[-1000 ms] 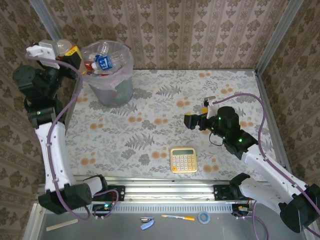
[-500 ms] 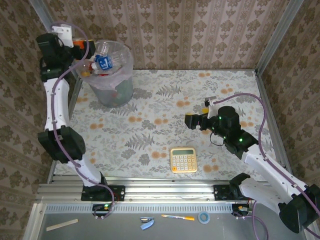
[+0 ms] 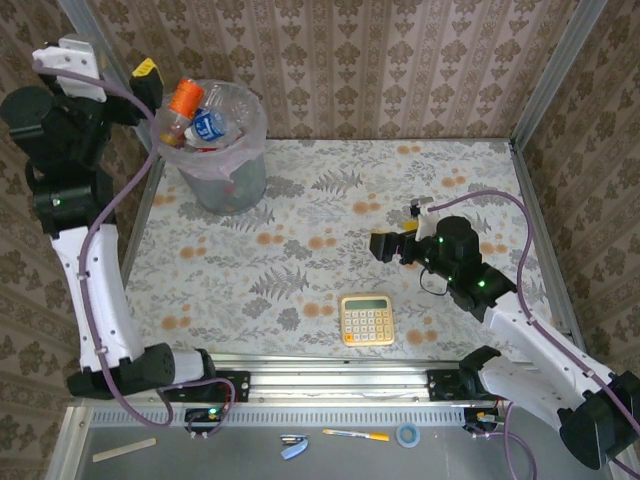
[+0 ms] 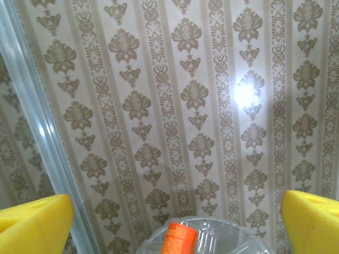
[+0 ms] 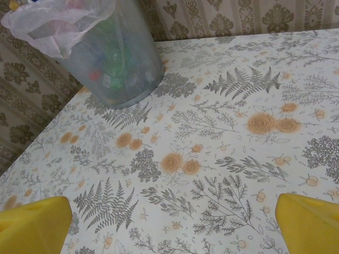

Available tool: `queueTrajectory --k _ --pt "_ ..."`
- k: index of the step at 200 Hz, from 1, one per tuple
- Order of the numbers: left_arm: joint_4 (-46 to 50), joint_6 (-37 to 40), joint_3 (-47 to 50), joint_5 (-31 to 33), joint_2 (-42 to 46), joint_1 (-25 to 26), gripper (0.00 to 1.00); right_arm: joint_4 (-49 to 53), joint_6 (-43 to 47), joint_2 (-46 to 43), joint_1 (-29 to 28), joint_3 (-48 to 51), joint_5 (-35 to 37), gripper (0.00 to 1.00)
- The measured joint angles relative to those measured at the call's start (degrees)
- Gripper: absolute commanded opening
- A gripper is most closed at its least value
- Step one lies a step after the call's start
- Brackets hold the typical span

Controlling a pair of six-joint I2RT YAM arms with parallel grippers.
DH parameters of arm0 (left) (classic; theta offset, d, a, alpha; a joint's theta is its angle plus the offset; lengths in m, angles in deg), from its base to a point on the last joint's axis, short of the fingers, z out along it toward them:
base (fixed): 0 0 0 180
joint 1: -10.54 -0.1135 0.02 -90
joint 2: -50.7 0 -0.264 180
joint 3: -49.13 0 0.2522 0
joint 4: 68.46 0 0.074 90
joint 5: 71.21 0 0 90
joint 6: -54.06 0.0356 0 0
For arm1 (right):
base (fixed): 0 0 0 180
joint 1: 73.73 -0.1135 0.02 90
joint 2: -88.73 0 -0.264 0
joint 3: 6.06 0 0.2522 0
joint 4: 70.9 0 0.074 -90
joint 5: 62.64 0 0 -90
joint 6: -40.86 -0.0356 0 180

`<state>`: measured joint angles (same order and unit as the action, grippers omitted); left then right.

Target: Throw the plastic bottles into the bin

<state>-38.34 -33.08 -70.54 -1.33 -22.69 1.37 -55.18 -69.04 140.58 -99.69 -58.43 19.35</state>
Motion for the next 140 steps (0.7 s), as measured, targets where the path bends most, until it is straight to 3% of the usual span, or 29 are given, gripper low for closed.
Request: queueTrajectory --k 84,140 --pt "3.6 -2.1 17.3 -1.2 16.3 -1.0 1.0 1.0 0.0 -0.7 0.1 0.0 0.1 1.0" --pt "2.0 -10.5 42.3 -3.0 26.6 -1.0 1.0 5.0 -0.1 -1.0 1.3 0.0 3.7 1.0"
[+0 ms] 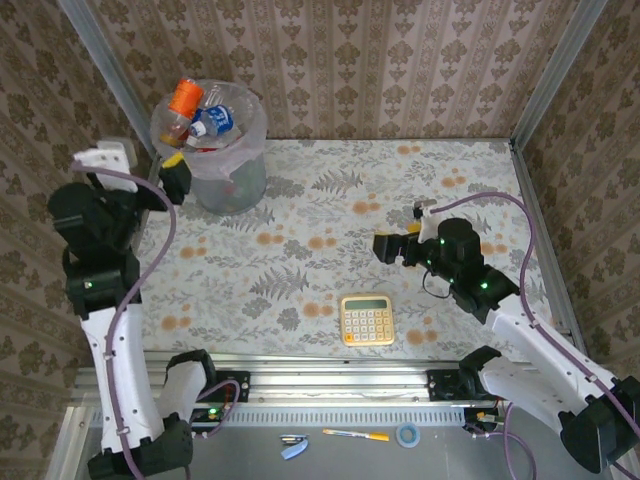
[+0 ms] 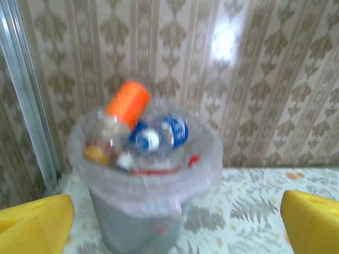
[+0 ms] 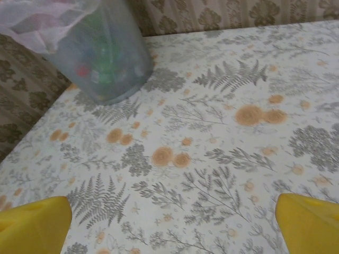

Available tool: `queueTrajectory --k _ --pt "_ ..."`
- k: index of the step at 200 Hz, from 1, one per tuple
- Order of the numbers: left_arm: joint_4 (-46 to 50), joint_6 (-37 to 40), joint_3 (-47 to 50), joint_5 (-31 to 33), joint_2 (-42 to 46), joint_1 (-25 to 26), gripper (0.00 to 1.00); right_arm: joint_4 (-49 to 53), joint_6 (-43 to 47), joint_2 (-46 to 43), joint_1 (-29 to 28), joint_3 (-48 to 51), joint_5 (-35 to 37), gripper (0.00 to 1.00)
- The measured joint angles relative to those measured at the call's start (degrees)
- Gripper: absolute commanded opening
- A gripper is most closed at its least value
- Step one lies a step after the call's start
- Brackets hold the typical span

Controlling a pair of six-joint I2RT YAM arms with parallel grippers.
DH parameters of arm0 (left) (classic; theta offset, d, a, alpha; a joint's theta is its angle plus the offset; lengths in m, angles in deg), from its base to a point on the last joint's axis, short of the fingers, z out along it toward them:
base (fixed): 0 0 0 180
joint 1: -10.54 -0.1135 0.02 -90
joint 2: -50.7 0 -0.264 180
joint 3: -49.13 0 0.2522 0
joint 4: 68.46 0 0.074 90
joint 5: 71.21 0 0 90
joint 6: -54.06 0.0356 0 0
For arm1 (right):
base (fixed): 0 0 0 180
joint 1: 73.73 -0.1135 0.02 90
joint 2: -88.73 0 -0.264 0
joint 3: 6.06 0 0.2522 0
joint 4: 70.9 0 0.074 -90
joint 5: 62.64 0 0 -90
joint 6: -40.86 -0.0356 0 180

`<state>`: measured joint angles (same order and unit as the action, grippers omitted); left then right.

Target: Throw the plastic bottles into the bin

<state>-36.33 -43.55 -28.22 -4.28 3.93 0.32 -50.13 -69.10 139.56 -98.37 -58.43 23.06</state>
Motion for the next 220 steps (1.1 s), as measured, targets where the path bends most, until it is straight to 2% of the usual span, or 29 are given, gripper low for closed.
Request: queueTrajectory --k 23,42,69,79,109,126,154,181,220 --pt "0.3 -2.3 10.8 1.4 1.8 0.1 1.0 2.7 -0.7 0.6 2.5 0.0 1.7 1.0" --pt "0.4 -4.1 18.8 5.1 1.6 0.5 1.0 5.2 -1.4 1.5 5.7 0.0 3.4 1.0" --pt "0.8 -6.8 21.9 11.1 -2.6 1.5 1.0 7.1 -1.7 3.1 10.1 0.3 8.0 1.0" --pt "-1.7 -7.4 22.8 13.9 -4.2 2.8 1.0 7.1 -1.7 4.3 11.7 0.6 9.5 1.0" --pt "-11.2 -6.2 30.3 24.4 -6.9 11.0 1.0 7.1 -1.2 8.9 16.5 1.0 14.1 1.0" --pt "-15.6 -5.1 35.4 27.8 -7.0 12.1 1.0 6.1 0.2 10.8 18.3 1.4 17.8 1.0" --pt "-25.7 -2.6 43.1 30.6 -7.0 12.1 1.0 1.0 3.8 12.5 20.5 4.4 22.5 1.0" --pt "-36.1 -1.0 48.3 31.1 -8.0 12.0 1.0 -9.1 7.2 12.7 21.2 10.9 24.2 1.0" --pt "-49.9 1.3 50.1 29.0 -17.3 10.8 1.0 -22.4 10.3 14.3 21.2 17.3 24.0 1.0"
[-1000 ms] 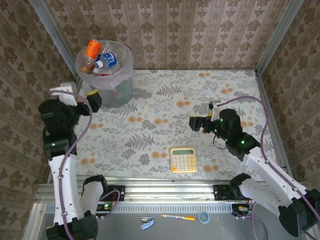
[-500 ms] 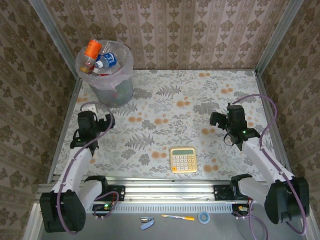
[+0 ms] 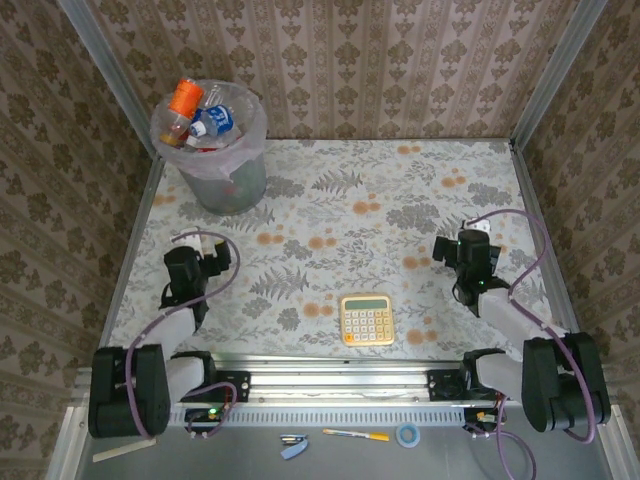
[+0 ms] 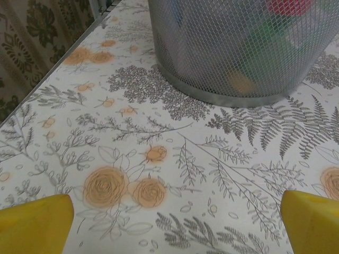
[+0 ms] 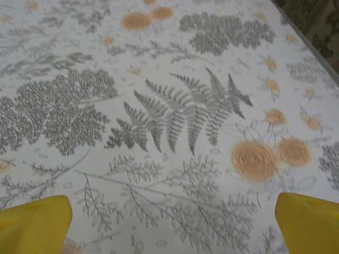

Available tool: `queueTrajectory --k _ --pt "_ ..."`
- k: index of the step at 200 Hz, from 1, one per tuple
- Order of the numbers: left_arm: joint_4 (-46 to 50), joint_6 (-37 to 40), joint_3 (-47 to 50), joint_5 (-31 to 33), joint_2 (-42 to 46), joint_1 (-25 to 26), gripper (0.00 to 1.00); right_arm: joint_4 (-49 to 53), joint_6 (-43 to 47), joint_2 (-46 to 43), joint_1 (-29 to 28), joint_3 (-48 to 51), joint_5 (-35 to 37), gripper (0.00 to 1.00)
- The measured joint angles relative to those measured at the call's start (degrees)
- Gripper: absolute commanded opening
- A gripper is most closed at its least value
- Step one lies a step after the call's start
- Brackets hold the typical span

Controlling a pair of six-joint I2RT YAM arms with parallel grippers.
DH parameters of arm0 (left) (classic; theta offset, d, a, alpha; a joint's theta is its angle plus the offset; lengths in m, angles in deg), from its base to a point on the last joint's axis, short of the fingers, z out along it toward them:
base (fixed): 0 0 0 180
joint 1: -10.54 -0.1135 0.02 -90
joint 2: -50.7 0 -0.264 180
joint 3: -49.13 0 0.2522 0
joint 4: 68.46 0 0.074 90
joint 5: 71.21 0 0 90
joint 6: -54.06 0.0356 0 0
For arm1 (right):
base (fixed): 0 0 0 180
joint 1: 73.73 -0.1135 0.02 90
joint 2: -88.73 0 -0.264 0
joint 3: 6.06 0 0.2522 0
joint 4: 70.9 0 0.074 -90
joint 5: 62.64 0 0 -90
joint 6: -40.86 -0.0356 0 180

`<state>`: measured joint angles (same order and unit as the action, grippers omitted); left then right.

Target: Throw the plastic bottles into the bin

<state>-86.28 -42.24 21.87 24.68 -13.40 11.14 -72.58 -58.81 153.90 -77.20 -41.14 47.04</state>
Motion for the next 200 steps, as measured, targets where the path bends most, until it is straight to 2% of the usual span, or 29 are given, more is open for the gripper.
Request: queueTrajectory --k 40,81,109,141,200 --pt "-16.1 3.2 0.6 -4.4 -11.1 -2.1 1.0 -13.5 3.9 3.6 0.0 3.0 -2.4 1.0" --pt "-29.7 5.8 -0.4 -10.3 -24.8 -3.1 1.0 -25.5 6.2 14.9 0.0 1.7 -5.7 1.0" --pt "-29.2 6.0 -1.8 -12.4 -26.1 -4.4 1.0 -29.5 6.6 22.6 0.5 -0.1 -7.9 1.0" --pt "-24.4 7.2 -8.4 -10.0 -25.9 -1.6 1.0 -31.1 6.5 22.7 1.6 -0.3 -8.6 1.0" --pt "-21.5 7.9 -8.8 -8.6 -25.5 -1.0 1.0 -32.2 6.5 22.7 1.6 -0.4 -9.5 1.0"
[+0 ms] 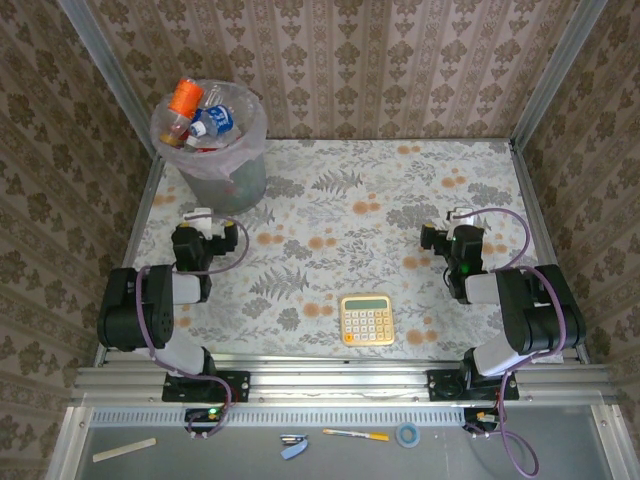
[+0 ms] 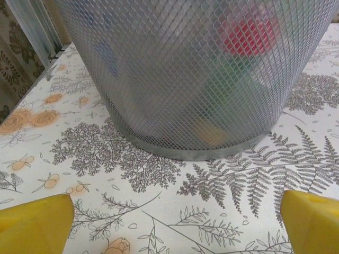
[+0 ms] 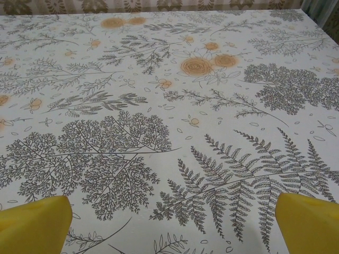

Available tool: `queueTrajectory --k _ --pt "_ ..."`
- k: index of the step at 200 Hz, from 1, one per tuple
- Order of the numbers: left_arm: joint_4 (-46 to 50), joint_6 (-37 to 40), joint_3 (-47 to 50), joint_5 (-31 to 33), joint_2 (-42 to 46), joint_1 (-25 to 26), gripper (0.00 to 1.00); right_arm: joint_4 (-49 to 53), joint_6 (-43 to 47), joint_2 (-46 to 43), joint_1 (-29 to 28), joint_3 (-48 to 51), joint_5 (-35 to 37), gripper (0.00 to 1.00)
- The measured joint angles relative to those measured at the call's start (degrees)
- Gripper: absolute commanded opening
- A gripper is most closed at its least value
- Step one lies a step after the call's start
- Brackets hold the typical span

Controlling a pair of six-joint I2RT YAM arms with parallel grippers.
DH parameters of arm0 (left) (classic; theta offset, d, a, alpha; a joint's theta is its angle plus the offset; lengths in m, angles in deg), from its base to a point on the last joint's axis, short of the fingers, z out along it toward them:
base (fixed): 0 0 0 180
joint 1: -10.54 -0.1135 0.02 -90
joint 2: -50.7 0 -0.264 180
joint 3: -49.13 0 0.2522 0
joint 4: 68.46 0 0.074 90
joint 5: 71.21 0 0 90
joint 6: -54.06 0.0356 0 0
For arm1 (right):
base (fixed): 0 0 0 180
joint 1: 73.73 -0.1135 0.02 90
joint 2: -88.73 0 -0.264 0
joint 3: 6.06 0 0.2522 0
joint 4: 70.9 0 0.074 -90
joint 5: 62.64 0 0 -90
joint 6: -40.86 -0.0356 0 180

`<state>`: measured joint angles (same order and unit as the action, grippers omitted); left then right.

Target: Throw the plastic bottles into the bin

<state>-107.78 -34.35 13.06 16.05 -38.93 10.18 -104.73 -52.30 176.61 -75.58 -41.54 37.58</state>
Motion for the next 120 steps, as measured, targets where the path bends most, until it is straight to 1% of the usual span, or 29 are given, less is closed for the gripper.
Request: queueTrajectory --k 120 --pt "0.9 0.2 0.0 0.3 0.0 0.0 1.0 0.0 0.0 0.0 0.0 0.0 0.0 1.0"
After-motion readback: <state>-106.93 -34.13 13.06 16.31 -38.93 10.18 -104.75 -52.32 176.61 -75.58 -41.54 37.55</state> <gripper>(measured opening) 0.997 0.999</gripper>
